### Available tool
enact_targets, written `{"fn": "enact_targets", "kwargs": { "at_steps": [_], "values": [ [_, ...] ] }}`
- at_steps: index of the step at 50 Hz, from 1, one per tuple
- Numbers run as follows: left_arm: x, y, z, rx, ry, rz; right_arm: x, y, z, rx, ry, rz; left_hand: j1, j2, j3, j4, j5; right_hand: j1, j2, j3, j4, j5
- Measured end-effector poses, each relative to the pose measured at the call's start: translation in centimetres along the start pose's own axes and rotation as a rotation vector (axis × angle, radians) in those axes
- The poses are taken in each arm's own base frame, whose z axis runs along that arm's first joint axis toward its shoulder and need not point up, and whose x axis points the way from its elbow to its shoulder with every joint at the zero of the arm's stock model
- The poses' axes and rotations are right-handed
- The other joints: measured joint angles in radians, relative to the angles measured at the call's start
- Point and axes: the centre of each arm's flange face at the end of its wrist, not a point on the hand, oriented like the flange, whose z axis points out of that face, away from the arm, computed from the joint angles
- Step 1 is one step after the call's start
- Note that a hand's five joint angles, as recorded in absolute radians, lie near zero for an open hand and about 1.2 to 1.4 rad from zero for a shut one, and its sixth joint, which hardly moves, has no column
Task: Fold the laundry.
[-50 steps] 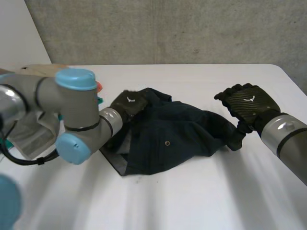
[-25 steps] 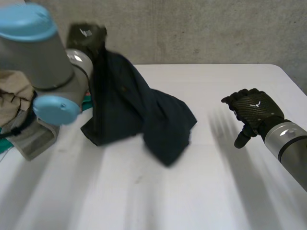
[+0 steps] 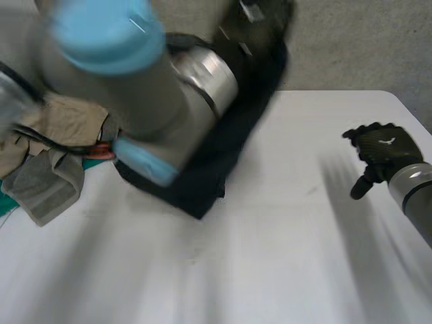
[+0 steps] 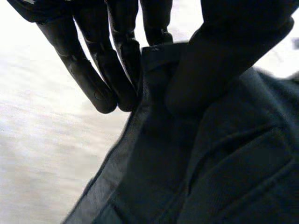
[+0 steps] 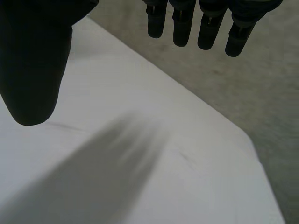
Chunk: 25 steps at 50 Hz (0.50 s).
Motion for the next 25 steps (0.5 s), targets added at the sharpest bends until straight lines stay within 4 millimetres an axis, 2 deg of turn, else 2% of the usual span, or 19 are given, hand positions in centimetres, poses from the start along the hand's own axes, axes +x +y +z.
{"fn": "enact_targets", "kwargs": {
  "at_steps": [1,2,3,5,6,9,14,15,17,21,23,25],
  "values": [
    [1.5,1.4,-0.3,-0.04,0.051,-0.015,0.5,0.1,0.2,0.001,0.018,0.008,-0.301,-0.267,-0.261,-0.278,-0.265,0.0,0.0,0.0,0.0,0.0],
    [2.5,2.2,-0.6,-0.065,0.082,-0.023,0.7,0.1,0.3,0.002,0.027,0.012,-0.45,-0.42,-0.391,-0.412,-0.396,0.0,0.0,0.0,0.0,0.0],
    [3.0,2.6,-0.8,-0.08,0.099,-0.027,0.9,0.1,0.4,0.003,0.034,0.015,-0.45,-0.42,-0.391,-0.412,-0.396,0.0,0.0,0.0,0.0,0.0],
    [5.1,4.2,-1.9,-0.147,0.169,-0.036,1.7,0.1,0.7,0.009,0.056,0.025,-0.841,-0.785,-0.773,-0.801,-0.779,0.0,0.0,0.0,0.0,0.0],
    [5.5,4.4,-2.3,-0.164,0.181,-0.033,1.9,0.1,0.8,0.011,0.059,0.028,-0.887,-0.875,-0.867,-0.894,-0.867,0.0,0.0,0.0,0.0,0.0],
    [5.3,3.9,-3.0,-0.176,0.167,-0.019,2.0,0.0,0.8,0.018,0.052,0.03,-0.887,-0.89,-0.88,-0.907,-0.872,0.0,0.0,0.0,0.0,0.0],
    [2.6,1.6,-4.0,-0.176,0.037,0.016,1.4,-0.7,0.4,0.043,-0.012,0.016,-0.887,-0.894,-0.88,-0.907,-0.872,0.0,0.0,0.0,0.0,0.0],
    [1.5,0.9,-4.7,-0.192,-0.027,0.03,1.0,-1.2,0.0,0.057,-0.052,0.001,-0.887,-0.894,-0.88,-0.907,-0.872,0.0,0.0,0.0,0.0,0.0],
    [0.6,0.4,-5.6,-0.221,-0.088,0.043,0.7,-1.5,-0.3,0.066,-0.084,-0.015,-0.887,-0.894,-0.88,-0.907,-0.872,0.0,0.0,0.0,0.0,0.0],
    [-0.8,0.9,-9.4,-0.383,-0.212,0.076,-1.1,-2.1,-2.2,0.079,-0.262,-0.118,-0.88,-0.891,-0.877,-0.903,-0.872,0.0,0.0,0.0,0.0,0.0],
    [-0.8,1.7,-11.4,-0.478,-0.243,0.088,-2.0,-2.0,-3.0,0.07,-0.345,-0.172,-0.87,-0.885,-0.875,-0.9,-0.869,0.002,0.003,0.003,0.002,0.001],
    [-0.6,2.8,-13.4,-0.573,-0.251,0.096,-2.7,-1.6,-3.6,0.053,-0.411,-0.216,-0.762,-0.795,-0.792,-0.806,-0.79,0.022,0.033,0.03,0.03,0.026]
  ]
}}
